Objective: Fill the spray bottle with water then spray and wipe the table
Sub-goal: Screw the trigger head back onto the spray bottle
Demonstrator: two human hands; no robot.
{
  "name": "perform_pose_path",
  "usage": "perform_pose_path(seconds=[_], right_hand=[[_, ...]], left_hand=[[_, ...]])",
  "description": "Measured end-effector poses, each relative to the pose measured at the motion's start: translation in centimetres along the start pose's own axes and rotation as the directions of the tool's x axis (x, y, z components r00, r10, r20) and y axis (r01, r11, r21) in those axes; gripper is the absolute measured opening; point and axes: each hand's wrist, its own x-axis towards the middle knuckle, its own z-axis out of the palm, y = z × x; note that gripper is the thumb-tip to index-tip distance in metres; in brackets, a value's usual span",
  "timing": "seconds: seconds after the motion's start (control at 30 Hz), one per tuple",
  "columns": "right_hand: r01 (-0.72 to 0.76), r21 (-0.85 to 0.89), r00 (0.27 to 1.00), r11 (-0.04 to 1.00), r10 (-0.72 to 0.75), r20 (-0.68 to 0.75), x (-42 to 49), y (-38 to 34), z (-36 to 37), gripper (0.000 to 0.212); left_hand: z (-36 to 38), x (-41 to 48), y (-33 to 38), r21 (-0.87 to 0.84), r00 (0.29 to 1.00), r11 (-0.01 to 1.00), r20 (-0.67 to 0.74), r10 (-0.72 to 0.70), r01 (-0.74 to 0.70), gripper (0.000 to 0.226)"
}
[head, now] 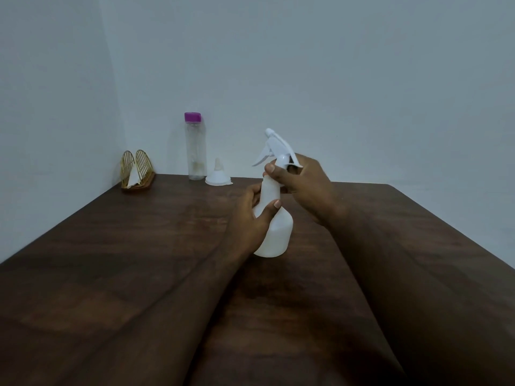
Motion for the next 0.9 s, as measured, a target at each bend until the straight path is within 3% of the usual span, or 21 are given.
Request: perform_pose_path(seconds=[0.33,0.63,0.9], right_hand=[[0.014,0.055,1.000,0.998,-0.016,0.021,-0.1,1.1,0.8,0.027],[0.020,0.126,1.000,0.992,-0.017,-0.025,-0.4,2.0,2.4,0.005],[-0.014,-0.028,0.982,1.000,0.019,0.186,0.5,0.9,1.1,0.019]], left_hand=[[-0.1,-0.4,0.5,0.055,1.000,0.998,0.019,-0.024,0.023,0.047],[-0.2,-0.6,-0.1,0.099,0.998,0.995,0.056,-0.035,0.030,0.058],[-0.4,-0.5,0.1,0.140,0.999,0.990,0.051,-0.018,0.011,0.057]])
